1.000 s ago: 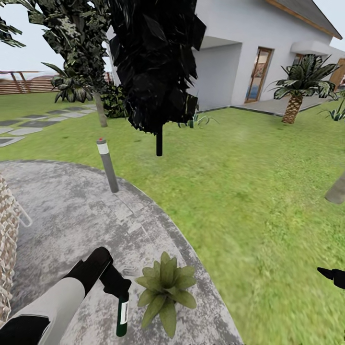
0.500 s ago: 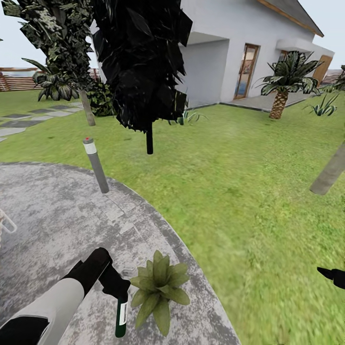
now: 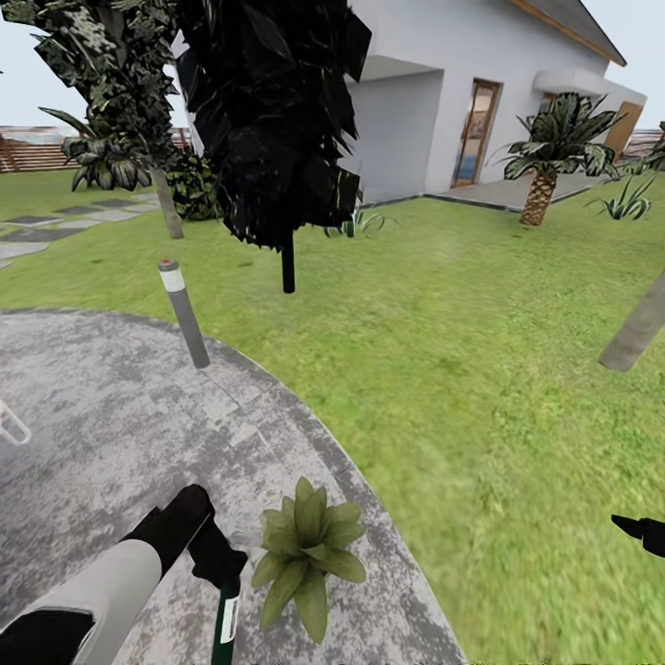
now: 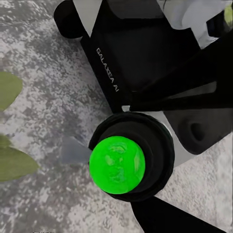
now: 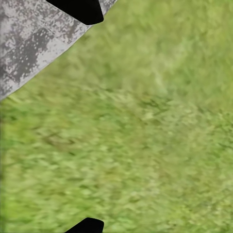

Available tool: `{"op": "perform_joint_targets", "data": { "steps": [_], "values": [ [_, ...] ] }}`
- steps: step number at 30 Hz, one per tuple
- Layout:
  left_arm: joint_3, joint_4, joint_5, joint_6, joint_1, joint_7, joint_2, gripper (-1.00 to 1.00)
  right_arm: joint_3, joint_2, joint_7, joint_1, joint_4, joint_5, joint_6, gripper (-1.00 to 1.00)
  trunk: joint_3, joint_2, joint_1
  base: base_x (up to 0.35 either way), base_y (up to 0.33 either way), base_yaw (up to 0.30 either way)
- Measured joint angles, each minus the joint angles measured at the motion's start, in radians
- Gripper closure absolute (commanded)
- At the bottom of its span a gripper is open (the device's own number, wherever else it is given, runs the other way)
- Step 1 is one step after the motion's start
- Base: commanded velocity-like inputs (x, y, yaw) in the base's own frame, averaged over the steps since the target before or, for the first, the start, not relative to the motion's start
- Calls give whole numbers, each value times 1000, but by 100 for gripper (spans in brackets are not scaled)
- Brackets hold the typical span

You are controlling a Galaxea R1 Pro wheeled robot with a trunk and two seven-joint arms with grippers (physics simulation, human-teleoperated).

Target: Pick up the pesticide atomizer in the garden and spray insectifuge to fully cover both potted plants in the garden.

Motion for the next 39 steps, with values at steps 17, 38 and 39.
{"op": "perform_joint_targets", "data": {
  "steps": [17, 38, 39],
  "values": [
    [5, 11, 4, 2, -1, -1, 0, 100, 1, 1, 0, 0, 0, 1, 0, -100, -2, 0, 0, 0, 0, 0],
    [5, 11, 5, 0, -1, -1, 0, 100, 2, 0, 0, 0, 0, 1, 0, -100, -12, -21, 12, 1, 0, 0],
    [5, 11, 5, 0, -1, 0, 0, 100, 2, 0, 0, 0, 0, 1, 0, -100, -12, -21, 12, 61, 17, 0]
  ]
}}
